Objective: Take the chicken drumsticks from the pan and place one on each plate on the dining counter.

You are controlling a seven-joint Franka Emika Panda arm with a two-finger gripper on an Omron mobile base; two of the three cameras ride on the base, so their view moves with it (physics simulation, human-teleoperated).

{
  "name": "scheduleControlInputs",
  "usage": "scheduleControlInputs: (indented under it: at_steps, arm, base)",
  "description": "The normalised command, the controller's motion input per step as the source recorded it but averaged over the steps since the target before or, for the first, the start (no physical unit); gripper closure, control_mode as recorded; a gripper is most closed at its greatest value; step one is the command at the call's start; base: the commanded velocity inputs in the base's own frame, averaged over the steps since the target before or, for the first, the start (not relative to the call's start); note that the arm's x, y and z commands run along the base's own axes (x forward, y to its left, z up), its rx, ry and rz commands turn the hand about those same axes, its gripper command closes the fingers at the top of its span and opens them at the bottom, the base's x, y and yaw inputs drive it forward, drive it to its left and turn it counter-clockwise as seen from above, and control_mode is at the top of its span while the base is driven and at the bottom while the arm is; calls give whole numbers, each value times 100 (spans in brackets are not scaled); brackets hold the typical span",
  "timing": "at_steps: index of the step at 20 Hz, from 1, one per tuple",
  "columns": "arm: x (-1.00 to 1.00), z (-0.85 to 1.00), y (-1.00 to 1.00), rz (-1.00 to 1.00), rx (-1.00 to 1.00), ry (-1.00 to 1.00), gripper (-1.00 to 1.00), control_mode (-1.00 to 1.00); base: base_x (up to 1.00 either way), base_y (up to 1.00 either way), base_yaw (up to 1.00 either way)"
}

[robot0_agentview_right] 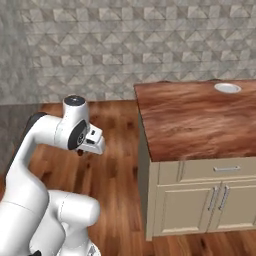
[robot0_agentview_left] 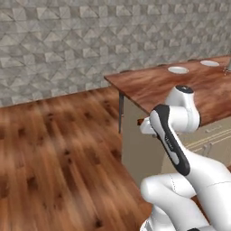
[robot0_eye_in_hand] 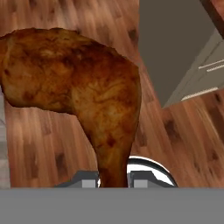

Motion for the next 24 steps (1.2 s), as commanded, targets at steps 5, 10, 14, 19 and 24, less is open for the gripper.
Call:
scheduleControlInputs:
  at_steps: [5, 10, 14, 19, 24]
  arm:
    - [0, 0, 0, 0, 0, 0, 100, 100]
    - [0, 0, 0, 0, 0, 0, 100, 100]
    - [0, 0, 0, 0, 0, 0, 100, 100]
    - [0, 0, 0, 0, 0, 0, 100, 100]
    - [0, 0, 0, 0, 0, 0, 100, 100]
  base:
    - [70, 79, -38]
    - [70, 78, -38]
    - [69, 83, -34]
    - [64, 93, -26]
    - [63, 95, -24]
